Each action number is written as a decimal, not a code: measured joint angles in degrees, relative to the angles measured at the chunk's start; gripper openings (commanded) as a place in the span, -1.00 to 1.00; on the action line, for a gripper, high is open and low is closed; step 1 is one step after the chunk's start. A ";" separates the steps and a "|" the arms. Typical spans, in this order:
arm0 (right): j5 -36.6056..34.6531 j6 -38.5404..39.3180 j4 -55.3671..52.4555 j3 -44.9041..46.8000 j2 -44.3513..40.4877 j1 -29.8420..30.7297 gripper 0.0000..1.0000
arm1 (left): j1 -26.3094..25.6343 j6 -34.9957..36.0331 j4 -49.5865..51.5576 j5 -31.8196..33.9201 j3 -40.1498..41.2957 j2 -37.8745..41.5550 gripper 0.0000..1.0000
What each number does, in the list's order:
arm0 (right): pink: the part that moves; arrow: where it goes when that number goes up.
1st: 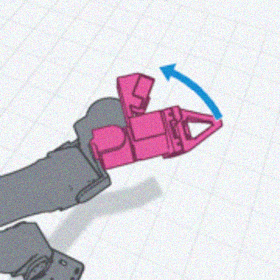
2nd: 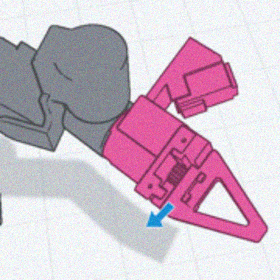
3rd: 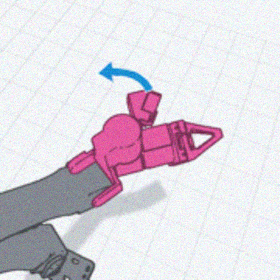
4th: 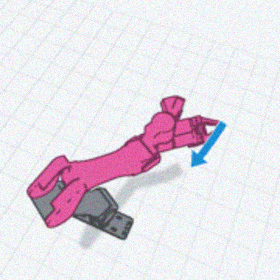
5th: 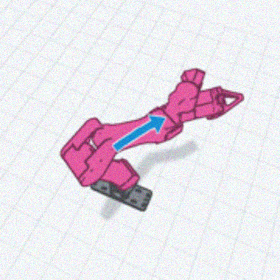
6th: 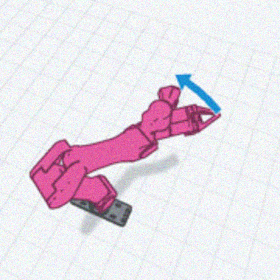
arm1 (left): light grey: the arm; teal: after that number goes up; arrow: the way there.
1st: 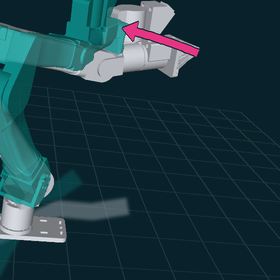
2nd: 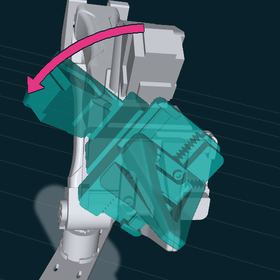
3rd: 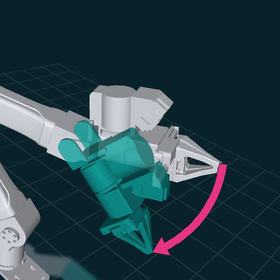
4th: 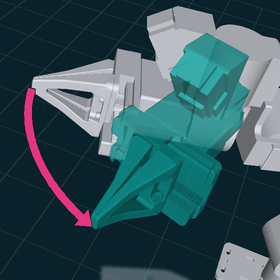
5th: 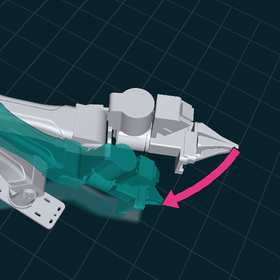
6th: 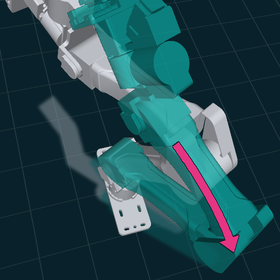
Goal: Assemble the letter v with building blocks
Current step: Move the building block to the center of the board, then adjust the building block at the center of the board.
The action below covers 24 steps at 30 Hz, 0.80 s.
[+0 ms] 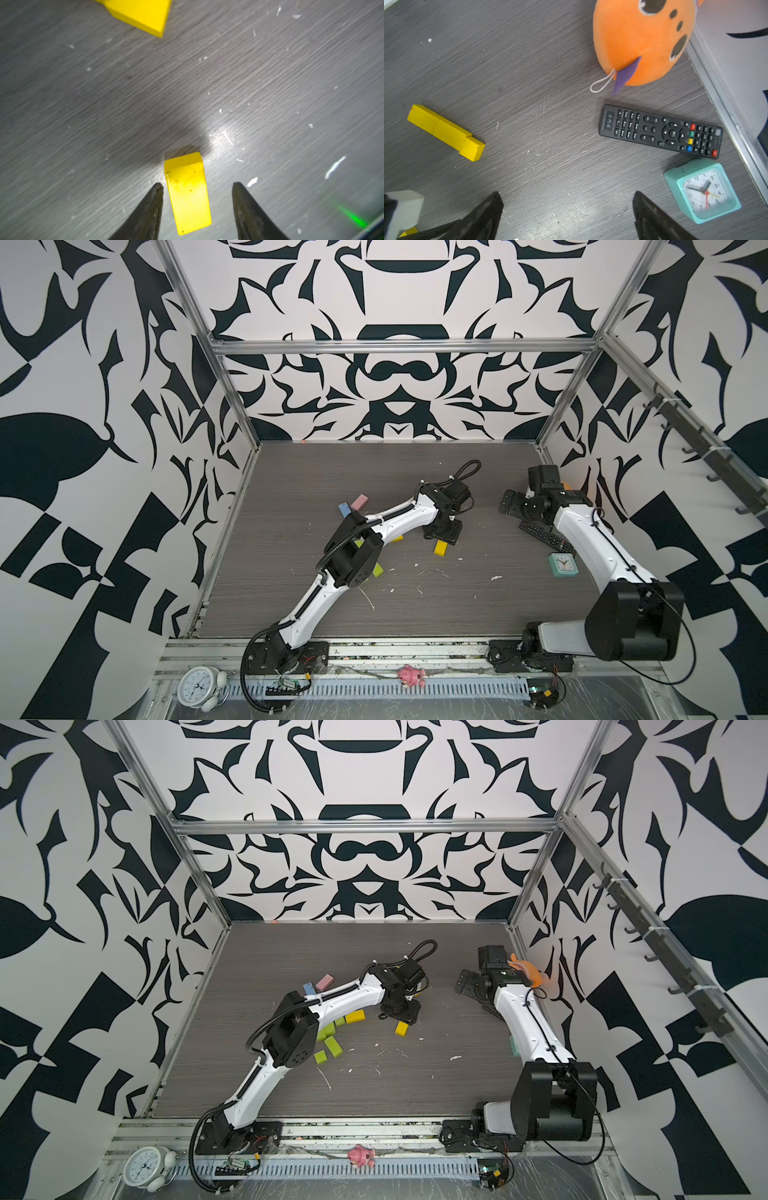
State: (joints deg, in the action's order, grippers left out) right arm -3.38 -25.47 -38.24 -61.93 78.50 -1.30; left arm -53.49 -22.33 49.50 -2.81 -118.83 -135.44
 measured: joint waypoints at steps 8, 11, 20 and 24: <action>4.83 0.52 3.28 0.00 6.82 4.15 0.99 | 6.69 -2.95 -3.72 -2.56 18.91 19.39 0.68; 4.42 1.18 4.17 0.00 10.58 8.90 0.99 | 11.10 -6.27 -7.93 -5.79 27.58 29.94 0.89; -0.33 3.17 4.74 -3.06 20.02 18.45 0.99 | 14.08 -15.37 -18.27 -15.89 41.70 37.33 0.99; -2.69 3.78 4.66 -6.16 24.06 20.13 0.99 | 13.94 -18.80 -21.14 -19.02 44.37 37.33 0.99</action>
State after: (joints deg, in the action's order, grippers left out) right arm -6.07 -21.69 -33.58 -68.10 102.56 18.83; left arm -39.55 -41.12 28.36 -21.82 -74.46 -98.10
